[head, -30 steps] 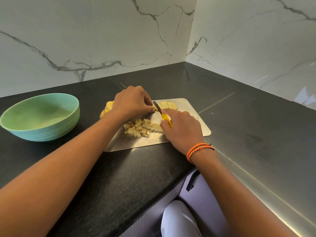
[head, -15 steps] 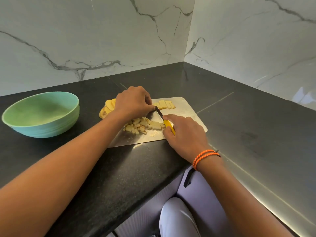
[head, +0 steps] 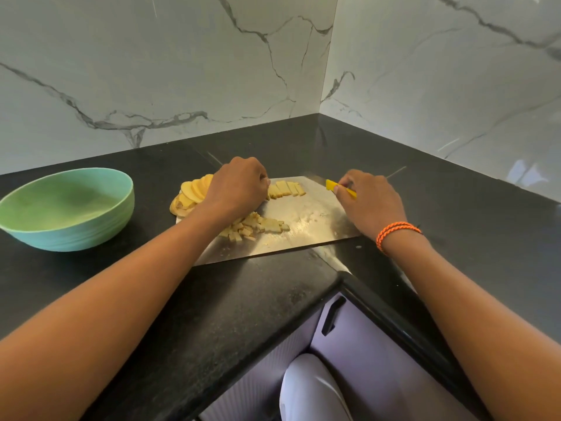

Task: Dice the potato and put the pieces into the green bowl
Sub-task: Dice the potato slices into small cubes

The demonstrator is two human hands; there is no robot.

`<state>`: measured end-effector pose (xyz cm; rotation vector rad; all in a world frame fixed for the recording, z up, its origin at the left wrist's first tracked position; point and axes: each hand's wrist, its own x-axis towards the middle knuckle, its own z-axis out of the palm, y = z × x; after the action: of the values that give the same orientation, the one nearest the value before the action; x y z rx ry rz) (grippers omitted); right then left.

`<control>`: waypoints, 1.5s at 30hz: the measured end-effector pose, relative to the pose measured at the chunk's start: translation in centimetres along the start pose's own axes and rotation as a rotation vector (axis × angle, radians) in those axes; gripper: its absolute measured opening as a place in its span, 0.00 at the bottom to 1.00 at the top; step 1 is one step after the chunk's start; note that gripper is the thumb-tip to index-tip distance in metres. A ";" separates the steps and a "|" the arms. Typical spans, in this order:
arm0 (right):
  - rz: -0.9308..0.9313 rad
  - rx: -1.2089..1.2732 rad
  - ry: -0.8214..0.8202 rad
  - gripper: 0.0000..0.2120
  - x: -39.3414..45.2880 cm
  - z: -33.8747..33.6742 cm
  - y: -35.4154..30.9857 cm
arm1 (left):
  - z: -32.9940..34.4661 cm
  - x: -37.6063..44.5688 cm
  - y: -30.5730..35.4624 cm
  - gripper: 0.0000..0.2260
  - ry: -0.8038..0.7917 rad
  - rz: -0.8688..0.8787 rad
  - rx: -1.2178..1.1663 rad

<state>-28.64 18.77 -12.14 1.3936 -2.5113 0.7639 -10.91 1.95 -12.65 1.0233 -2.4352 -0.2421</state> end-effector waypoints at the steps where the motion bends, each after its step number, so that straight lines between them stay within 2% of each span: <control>1: 0.005 -0.008 0.004 0.08 0.2 0.3 0.1 | 0.2 0.0 0.3 0.12 -0.002 0.007 -0.013; 6: -0.058 -0.072 -0.011 0.09 1.0 1.7 -0.4 | 1.1 0.5 0.8 0.18 -0.128 0.076 0.010; 9: -0.117 -0.083 -0.079 0.14 1.1 2.2 -0.2 | 1.2 0.5 1.1 0.18 -0.168 0.105 -0.007; 11: -0.138 -0.077 -0.101 0.17 1.2 2.2 0.2 | 0.9 0.5 1.3 0.17 -0.162 0.106 -0.068; 18: -0.228 -0.004 -0.197 0.18 1.2 2.0 0.8 | -1.3 0.9 0.5 0.17 -0.185 0.034 -0.358; 22: -0.213 0.129 -0.115 0.15 1.4 2.2 1.3 | -2.7 1.5 -1.4 0.17 -0.136 -0.023 -0.421; 27: -0.172 0.162 -0.020 0.14 1.3 2.8 0.7 | -3.5 1.9 -2.8 0.12 -0.116 -0.016 -0.332; 31: -0.064 0.110 0.066 0.14 1.5 2.5 0.9 | -4.6 2.5 -4.6 0.08 -0.291 -0.012 -0.225; 33: -0.064 0.088 -0.011 0.15 1.3 2.7 0.8 | -5.3 2.7 -5.6 0.07 -0.360 -0.039 -0.192; 36: -0.181 0.155 -0.151 0.15 0.8 3.1 -0.4 | -6.4 2.9 -7.2 0.07 -0.398 -0.052 -0.238; 39: -0.278 0.242 -0.214 0.16 0.5 3.0 -0.9 | -7.3 2.8 -8.1 0.07 -0.484 -0.035 -0.258; 42: -0.251 0.296 -0.156 0.15 0.7 2.9 -0.5 | -7.8 2.7 -8.1 0.13 -0.572 -0.021 -0.238; 45: -0.156 0.233 -0.069 0.14 1.0 2.9 0.3 | -8.3 2.8 -8.1 0.32 -0.661 -0.007 -0.217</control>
<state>-29.19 16.69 -14.34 1.6946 -2.3883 1.0194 -3.42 -5.52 -7.13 0.9572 -2.8832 -0.9559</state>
